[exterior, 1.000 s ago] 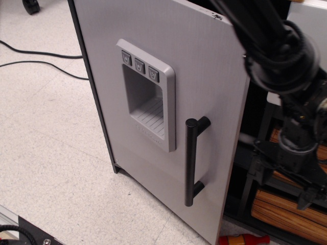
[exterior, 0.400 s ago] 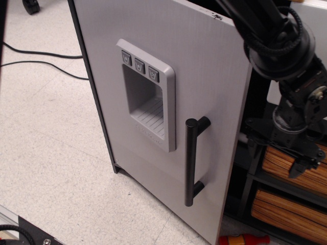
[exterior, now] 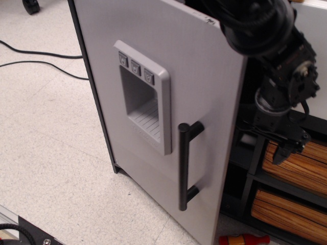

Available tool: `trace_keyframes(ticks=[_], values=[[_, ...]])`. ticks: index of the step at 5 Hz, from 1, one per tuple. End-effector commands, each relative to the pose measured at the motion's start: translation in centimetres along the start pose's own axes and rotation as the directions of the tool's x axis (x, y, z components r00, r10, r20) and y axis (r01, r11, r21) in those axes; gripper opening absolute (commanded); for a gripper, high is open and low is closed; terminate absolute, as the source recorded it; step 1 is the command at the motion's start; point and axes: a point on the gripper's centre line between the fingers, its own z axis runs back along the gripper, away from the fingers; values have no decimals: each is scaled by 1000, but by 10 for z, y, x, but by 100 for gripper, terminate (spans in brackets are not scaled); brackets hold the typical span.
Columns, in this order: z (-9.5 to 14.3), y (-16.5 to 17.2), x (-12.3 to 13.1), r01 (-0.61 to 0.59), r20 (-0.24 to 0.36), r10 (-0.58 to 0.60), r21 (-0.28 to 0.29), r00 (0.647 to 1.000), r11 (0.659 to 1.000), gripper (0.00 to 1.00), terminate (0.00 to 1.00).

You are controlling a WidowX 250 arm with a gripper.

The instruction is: Open fridge

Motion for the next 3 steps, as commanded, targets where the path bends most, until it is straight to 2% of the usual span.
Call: trace_keyframes(ticks=[1,2,3], values=[[54,14,3,-135,-52,136,10,989,991,100,0],[61,36,2,-196,-91,198,23,976,980,100,0],[59,60,-12,-221,-89,224,38,971,974,100,0]])
